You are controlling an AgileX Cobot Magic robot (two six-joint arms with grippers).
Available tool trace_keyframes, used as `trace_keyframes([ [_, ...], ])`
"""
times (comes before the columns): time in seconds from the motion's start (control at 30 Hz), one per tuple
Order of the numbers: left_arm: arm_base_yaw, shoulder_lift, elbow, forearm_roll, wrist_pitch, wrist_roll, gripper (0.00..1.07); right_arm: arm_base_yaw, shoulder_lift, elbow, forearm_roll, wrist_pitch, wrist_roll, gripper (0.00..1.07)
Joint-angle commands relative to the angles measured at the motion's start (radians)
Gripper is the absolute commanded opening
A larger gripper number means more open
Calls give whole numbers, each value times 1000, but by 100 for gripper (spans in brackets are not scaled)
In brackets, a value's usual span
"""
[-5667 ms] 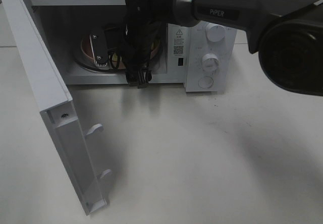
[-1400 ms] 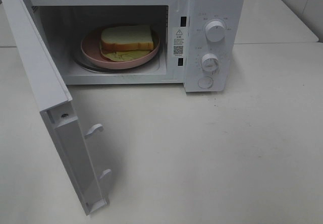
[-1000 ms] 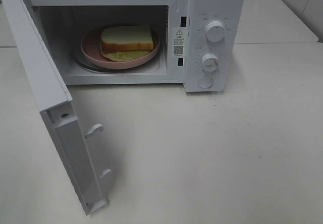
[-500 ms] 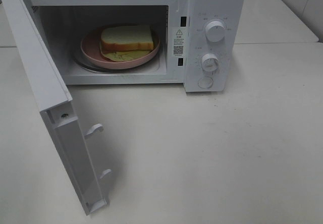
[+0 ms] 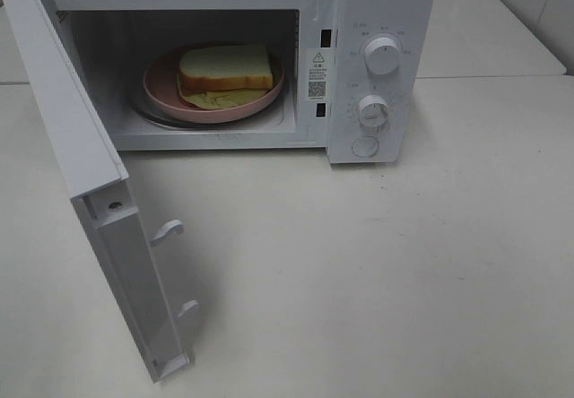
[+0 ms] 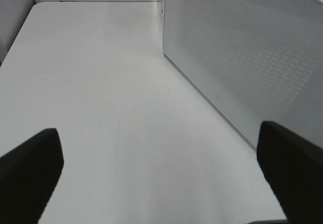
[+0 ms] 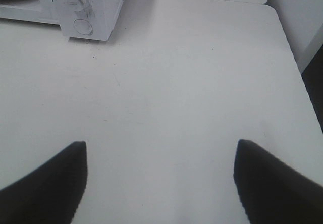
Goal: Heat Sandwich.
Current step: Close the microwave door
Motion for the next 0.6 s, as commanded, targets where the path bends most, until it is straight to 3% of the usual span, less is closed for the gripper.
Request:
trace_keyframes([
  [0.03, -6, -26, 3, -8, -2, 3, 101, -7, -26, 1, 1, -10, -6, 76],
  [0.6, -6, -26, 3, -4, -2, 0, 101, -7, -26, 1, 1, -10, -6, 76],
])
